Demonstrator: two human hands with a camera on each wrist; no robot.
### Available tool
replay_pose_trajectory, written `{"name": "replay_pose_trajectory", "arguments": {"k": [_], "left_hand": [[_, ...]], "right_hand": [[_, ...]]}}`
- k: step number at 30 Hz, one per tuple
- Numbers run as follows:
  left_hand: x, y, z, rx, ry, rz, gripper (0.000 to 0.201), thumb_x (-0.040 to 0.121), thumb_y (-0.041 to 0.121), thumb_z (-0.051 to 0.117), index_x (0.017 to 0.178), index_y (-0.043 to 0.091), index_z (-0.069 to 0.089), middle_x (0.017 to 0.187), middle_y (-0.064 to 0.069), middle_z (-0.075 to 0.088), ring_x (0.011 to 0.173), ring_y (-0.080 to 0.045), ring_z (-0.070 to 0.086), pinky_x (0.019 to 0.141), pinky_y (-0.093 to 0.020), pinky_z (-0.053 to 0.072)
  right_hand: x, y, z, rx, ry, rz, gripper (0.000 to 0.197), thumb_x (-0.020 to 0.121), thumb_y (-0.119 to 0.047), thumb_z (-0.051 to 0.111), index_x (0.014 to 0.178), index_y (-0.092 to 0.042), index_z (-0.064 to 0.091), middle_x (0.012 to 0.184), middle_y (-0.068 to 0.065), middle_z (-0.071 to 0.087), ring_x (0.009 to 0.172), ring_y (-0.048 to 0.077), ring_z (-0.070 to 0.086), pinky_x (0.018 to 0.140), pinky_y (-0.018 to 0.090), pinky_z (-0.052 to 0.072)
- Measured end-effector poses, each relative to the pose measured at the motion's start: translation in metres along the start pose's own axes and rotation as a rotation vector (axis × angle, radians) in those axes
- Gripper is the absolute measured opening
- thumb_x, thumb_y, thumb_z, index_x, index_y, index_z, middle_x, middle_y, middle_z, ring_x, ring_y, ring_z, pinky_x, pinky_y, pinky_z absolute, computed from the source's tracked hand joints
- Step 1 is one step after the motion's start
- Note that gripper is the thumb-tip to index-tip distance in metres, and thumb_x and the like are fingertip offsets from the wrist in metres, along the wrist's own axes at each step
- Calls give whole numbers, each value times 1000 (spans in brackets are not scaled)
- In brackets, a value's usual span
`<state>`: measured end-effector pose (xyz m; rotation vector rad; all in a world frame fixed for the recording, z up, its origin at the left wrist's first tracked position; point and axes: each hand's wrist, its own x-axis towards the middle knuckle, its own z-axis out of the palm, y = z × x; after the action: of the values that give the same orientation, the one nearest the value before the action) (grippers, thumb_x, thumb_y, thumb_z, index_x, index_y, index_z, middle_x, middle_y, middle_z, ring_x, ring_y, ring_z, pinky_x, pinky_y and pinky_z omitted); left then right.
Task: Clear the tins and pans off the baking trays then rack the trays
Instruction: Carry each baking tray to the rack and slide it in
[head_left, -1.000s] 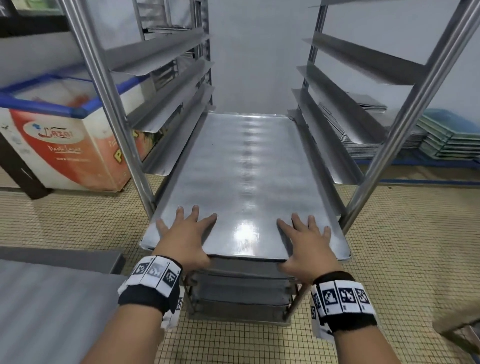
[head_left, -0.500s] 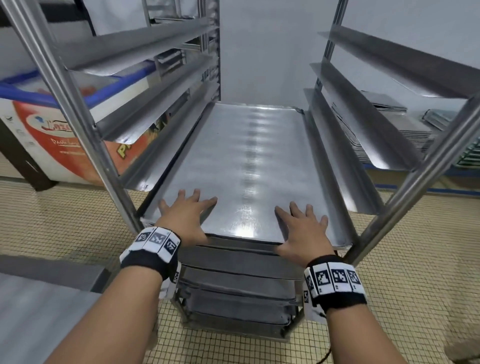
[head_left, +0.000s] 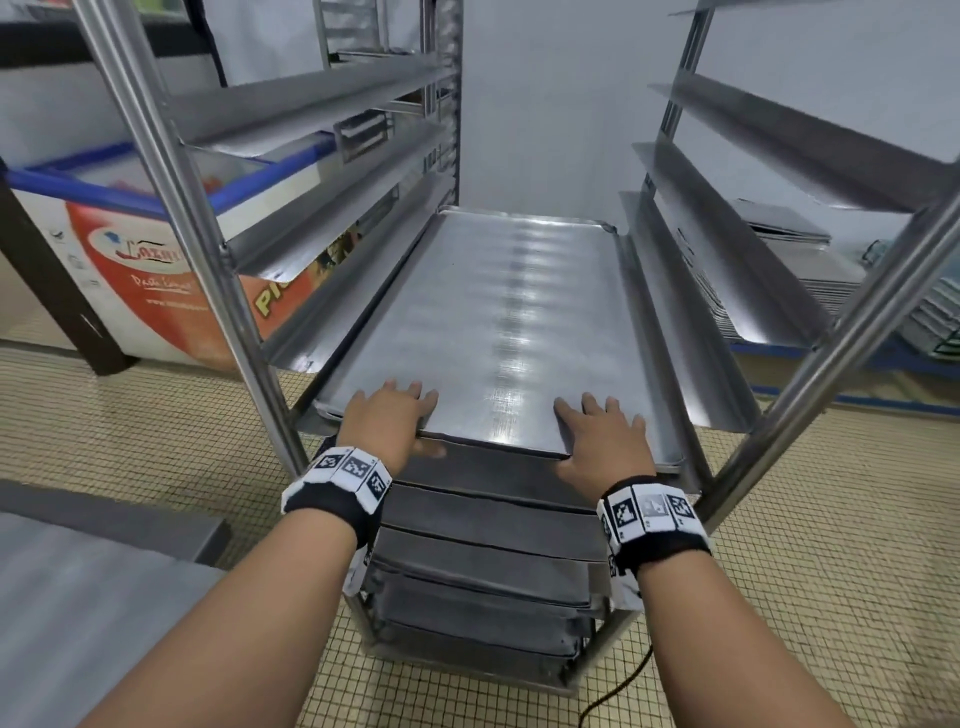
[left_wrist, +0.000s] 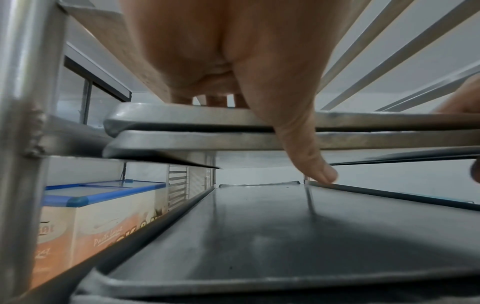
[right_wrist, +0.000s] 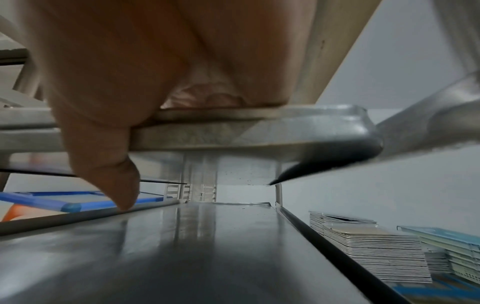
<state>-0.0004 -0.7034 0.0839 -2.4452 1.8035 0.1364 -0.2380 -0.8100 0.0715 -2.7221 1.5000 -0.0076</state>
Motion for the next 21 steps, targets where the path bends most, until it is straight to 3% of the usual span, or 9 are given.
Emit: {"name": "replay_pose_trajectory", "arguments": {"k": [2,5,7,9,14,18,21], "left_hand": [[-16,2,7,-3,81,-3,66,92,55,62,147,28,37,161,5,32,149,-24,27,119,-57,20],[-45,0,22,-32,134,-11,76,95,50,59,158,28,22,168,3,14,156,-23,9,124,-57,4],[-65,-6,30,-72,167,1,82,95,49,59,160,27,15,170,1,6,157,-24,1,126,-52,8],[-87,-13,38,-149,167,-7,83,95,47,59,161,28,14,170,2,3,157,-23,3,126,-48,14],[-148,-49,69,-338,158,-156,70,94,42,62,156,25,34,154,-1,47,137,-22,48,111,-38,41],[-203,-89,108,-476,61,-393,72,94,43,62,156,22,32,153,-8,49,134,-27,52,110,-43,44],[-256,-118,147,-497,-7,-640,75,89,51,57,155,28,31,152,-5,48,136,-29,48,109,-49,44]], "right_hand": [[-10,-4,1,-21,30,-1,61,80,-39,63,135,-32,36,133,3,45,130,29,37,107,54,32],[-32,-13,4,-47,75,16,54,87,-41,57,137,-32,37,137,3,45,134,27,35,110,54,27],[-49,-20,4,-61,78,20,58,88,-42,55,142,-32,35,140,3,45,137,26,33,114,54,23],[-66,-28,4,-47,86,20,65,88,-42,56,147,-28,31,146,4,41,140,28,29,116,51,22],[-97,-67,5,74,90,-35,70,90,-39,58,152,-22,31,155,10,32,146,29,23,119,46,23],[-116,-114,14,142,13,-167,61,93,-36,58,149,-22,37,152,7,39,144,28,30,117,44,28],[-124,-152,26,167,-69,-264,54,93,-36,56,144,-22,45,149,4,45,141,25,35,115,41,32]]}}
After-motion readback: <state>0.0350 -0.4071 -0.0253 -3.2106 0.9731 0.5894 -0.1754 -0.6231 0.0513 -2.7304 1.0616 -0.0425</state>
